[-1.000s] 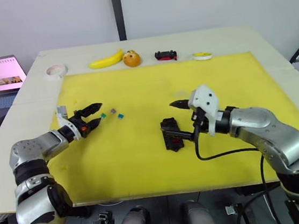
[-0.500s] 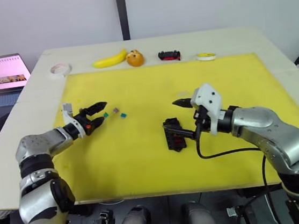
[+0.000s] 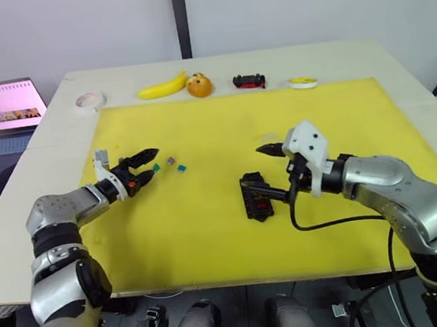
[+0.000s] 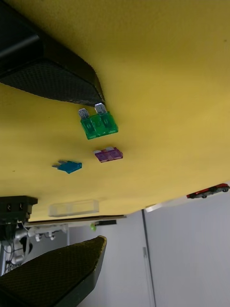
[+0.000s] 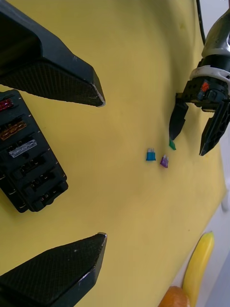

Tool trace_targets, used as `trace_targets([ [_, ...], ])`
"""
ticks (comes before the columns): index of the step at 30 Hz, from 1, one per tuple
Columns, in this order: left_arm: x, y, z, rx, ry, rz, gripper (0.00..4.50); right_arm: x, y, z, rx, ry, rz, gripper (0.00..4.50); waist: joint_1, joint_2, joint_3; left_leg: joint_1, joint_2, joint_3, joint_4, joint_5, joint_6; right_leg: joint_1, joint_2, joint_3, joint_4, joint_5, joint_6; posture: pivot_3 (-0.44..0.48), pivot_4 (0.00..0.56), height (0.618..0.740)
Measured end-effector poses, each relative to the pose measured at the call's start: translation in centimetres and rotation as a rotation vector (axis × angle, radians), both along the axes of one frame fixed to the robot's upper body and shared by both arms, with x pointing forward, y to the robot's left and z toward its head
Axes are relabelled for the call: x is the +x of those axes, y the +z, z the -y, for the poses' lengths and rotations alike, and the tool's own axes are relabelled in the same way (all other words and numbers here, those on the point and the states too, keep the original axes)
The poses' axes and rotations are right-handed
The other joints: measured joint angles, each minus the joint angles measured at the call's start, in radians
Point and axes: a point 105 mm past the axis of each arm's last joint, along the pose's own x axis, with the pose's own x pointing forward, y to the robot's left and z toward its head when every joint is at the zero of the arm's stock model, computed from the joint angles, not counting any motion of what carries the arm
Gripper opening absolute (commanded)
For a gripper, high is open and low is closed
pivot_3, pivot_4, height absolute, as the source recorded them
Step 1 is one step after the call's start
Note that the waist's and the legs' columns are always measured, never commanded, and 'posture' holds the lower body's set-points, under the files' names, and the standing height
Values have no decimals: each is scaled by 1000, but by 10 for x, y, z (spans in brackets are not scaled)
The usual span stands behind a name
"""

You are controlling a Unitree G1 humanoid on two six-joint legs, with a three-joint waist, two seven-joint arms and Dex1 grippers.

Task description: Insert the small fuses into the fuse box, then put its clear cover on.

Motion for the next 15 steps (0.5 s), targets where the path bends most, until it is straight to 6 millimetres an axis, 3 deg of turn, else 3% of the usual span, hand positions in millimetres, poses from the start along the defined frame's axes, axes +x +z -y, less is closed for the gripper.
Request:
trace_targets([
  [2,0,-4,-1,9,6,-8,3218,0,0,0,-2,0,0,4500,-1,0,0,0,0,0,0,0,0,0,0,0,0,0,0,0,150,740],
  [13,1,-8,-2,18,13,-12,3218,0,0,2,-12,2,3,4500,-2,0,0,0,0,0,0,0,1,0,0,0,0,0,0,0,150,740],
  [15,1,-8,-2,18,14,-12,2648,0,0,2,-13,4,3,4500,-2,0,0,0,0,0,0,0,1,0,0,0,0,0,0,0,150,740],
])
